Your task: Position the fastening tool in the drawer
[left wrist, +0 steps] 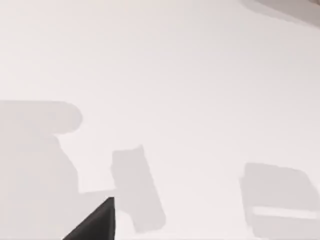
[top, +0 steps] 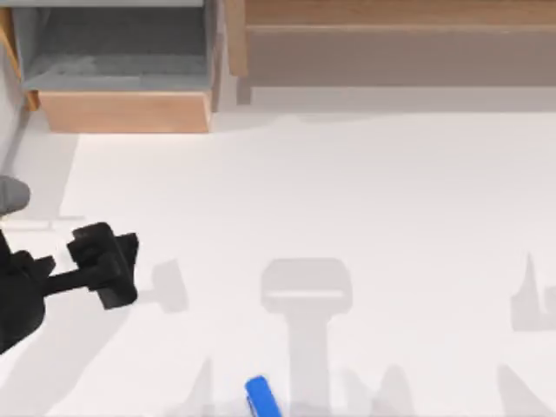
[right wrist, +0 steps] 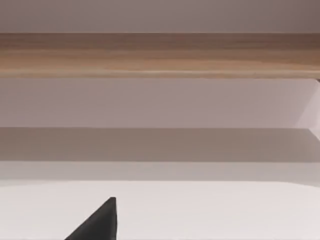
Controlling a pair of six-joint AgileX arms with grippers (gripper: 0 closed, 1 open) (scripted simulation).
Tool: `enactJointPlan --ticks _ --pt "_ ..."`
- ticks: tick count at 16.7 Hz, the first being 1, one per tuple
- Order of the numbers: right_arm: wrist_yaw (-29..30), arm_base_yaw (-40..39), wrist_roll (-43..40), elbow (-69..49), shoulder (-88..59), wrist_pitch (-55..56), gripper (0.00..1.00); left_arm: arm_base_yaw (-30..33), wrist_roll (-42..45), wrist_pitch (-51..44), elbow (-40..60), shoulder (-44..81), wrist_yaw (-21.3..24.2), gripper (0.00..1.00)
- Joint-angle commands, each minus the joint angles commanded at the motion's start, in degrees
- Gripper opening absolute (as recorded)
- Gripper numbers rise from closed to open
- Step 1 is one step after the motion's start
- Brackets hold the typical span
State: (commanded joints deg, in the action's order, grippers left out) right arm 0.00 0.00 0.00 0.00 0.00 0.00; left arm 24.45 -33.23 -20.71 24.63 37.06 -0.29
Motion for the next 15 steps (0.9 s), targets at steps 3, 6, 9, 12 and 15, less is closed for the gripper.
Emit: enactJointPlan --ticks 3,6,9,12,15 --pt "0.0 0.0 0.0 0.0 0.0 0.0 1.0 10.24 -14.32 -8.65 10.32 17.12 -0.12 1.0" --pt "0.0 0.0 0.0 0.0 0.0 0.0 1.0 19.91 -28.08 -16.81 20.07 33.91 -0.23 1.0" --pt "0.0 0.0 0.0 0.0 0.0 0.0 1.0 28.13 -39.86 -23.72 28.32 48.1 -0.29 1.0" --pt "0.0 0.0 0.0 0.0 0.0 0.0 1.0 34.08 -48.27 -28.74 34.33 57.99 -0.37 1.0" --pt "0.0 0.0 0.0 0.0 0.0 0.0 1.0 37.07 -52.08 -31.26 37.34 62.71 -0.4 1.0"
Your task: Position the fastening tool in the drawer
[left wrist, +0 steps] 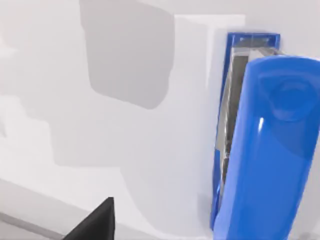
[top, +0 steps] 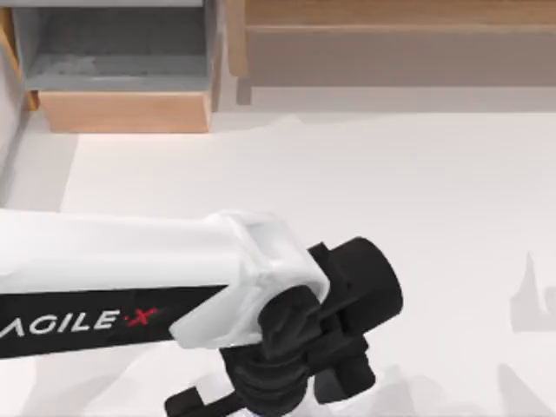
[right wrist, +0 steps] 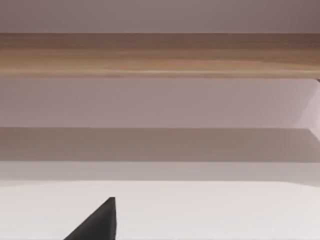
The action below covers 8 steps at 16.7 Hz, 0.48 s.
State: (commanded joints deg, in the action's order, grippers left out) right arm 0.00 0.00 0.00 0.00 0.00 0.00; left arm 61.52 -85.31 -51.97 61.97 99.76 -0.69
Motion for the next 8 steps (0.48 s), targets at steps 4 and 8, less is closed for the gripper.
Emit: enactJointPlan --ticks 4,8 --pt "0.0 0.0 0.0 0.0 0.0 0.0 1.0 0.24 -0.28 -0.2 0.24 0.37 0.0 1.0" --pt "0.0 0.0 0.0 0.0 0.0 0.0 1.0 0.05 -0.05 2.27 -1.3 1.51 0.0 1.0"
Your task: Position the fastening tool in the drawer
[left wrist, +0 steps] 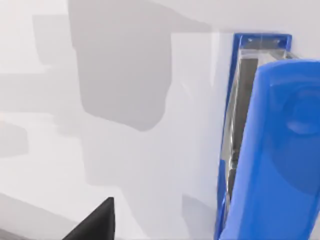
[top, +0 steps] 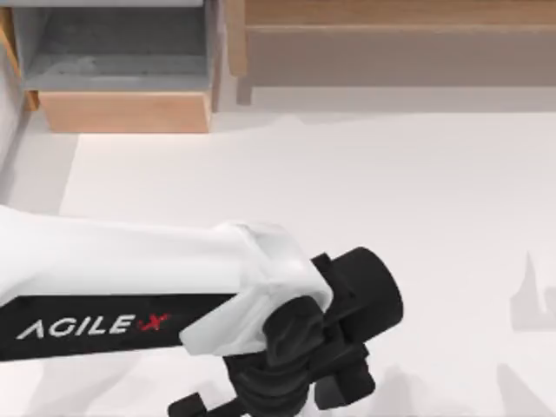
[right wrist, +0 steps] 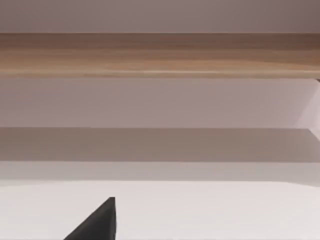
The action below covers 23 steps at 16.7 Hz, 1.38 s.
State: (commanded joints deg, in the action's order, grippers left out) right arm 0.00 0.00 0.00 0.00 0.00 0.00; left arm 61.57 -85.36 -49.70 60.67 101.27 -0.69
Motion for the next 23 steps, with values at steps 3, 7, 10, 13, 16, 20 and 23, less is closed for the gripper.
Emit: enactJointPlan --ticks 3,7,10,13,16,20,23 --pt "0.0 0.0 0.0 0.0 0.0 0.0 1.0 -0.01 0.05 5.99 -2.66 2.72 0.01 1.0" --pt "0.0 0.0 0.0 0.0 0.0 0.0 1.0 0.0 0.05 9.09 -4.36 4.52 0.02 1.0" --pt "0.0 0.0 0.0 0.0 0.0 0.0 1.0 0.0 0.05 9.09 -4.36 4.52 0.02 0.92" --pt "0.0 0.0 0.0 0.0 0.0 0.0 1.0 0.0 0.05 9.09 -4.36 4.52 0.02 0.7" --pt "0.0 0.0 0.0 0.0 0.0 0.0 1.0 0.0 0.05 9.09 -4.36 4.52 0.02 0.47" --pt "0.0 0.0 0.0 0.0 0.0 0.0 1.0 0.0 0.05 9.09 -4.36 4.52 0.02 0.17" --pt "0.0 0.0 0.0 0.0 0.0 0.0 1.0 0.0 0.05 9.09 -4.36 4.52 0.02 0.0"
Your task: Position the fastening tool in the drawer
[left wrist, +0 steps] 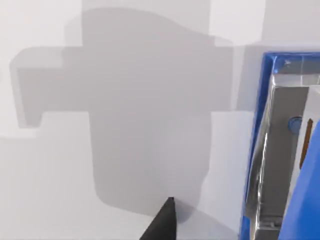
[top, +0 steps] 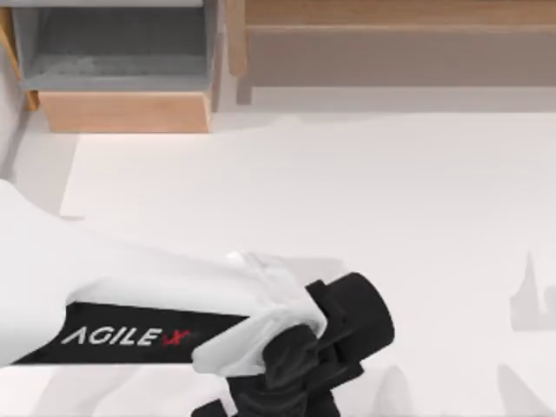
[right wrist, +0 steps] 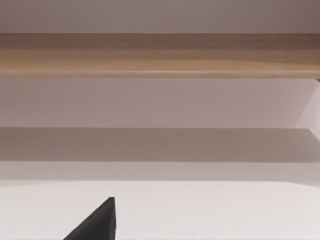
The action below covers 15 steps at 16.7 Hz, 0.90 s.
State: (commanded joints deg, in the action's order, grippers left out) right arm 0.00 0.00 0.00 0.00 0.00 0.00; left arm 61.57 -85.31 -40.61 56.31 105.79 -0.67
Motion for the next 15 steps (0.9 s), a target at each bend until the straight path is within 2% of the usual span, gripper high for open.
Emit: enactJointPlan --ticks 7,15 --pt "0.0 0.0 0.0 0.0 0.0 0.0 1.0 0.0 0.0 0.0 0.0 0.0 0.0 0.0" --pt "0.0 0.0 0.0 0.0 0.0 0.0 1.0 -0.03 0.57 -8.18 3.61 -4.71 0.22 0.0"
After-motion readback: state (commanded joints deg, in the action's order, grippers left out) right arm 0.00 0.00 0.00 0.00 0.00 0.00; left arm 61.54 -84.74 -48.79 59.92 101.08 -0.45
